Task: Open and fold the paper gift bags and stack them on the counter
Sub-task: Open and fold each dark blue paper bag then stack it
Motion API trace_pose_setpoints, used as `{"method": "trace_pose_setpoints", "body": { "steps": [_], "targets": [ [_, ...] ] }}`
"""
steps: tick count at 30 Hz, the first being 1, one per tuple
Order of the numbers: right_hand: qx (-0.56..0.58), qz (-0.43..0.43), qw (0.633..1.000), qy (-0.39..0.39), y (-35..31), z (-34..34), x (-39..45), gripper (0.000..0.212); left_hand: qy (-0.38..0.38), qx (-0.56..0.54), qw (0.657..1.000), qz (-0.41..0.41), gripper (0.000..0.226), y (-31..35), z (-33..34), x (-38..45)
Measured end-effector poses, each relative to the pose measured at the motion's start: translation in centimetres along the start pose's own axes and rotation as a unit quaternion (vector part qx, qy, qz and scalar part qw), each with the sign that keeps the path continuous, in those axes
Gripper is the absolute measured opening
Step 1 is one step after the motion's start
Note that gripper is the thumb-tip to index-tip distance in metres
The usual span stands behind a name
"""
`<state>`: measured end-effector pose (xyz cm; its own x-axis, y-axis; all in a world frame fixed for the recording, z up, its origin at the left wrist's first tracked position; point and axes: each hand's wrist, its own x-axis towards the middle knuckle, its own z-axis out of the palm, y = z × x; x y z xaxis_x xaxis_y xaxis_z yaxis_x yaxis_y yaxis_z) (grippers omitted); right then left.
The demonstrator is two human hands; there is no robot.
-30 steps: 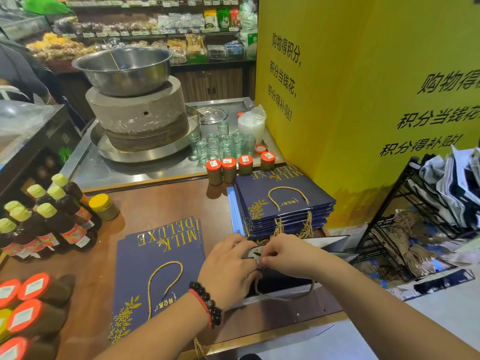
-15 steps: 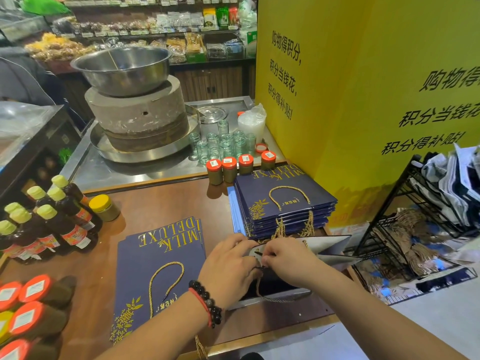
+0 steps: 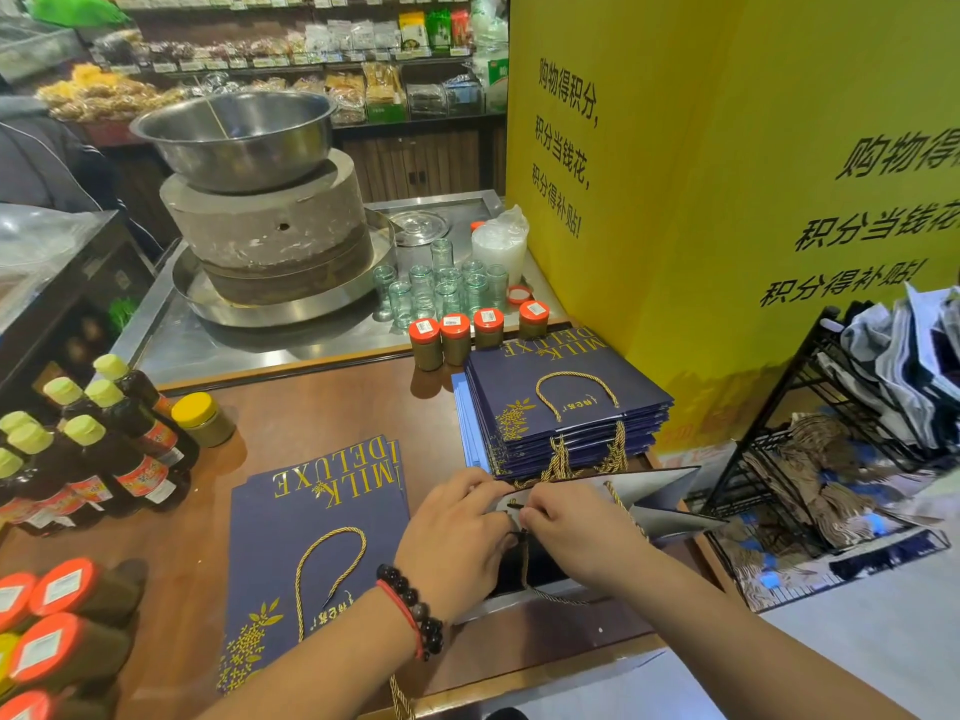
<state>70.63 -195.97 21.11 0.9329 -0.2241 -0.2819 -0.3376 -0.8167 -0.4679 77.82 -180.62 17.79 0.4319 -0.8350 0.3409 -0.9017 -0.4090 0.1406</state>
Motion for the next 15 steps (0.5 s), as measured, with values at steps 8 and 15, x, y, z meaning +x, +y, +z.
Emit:
{"method": "trace_pose_setpoints", "body": {
  "steps": [8,15],
  "targets": [
    [0.029,0.012,0.999,0.03,-0.21,0.31,-0.1,0.029,-0.019,-0.001,1.0,-0.009,0.018,-0.18,-0.01,0.39],
    [0.034,0.023,0.999,0.031,-0.18,0.74,0.17,0.028,-0.023,-0.02,0.999,-0.014,0.02,-0.04,-0.24,0.56]
  ]
}}
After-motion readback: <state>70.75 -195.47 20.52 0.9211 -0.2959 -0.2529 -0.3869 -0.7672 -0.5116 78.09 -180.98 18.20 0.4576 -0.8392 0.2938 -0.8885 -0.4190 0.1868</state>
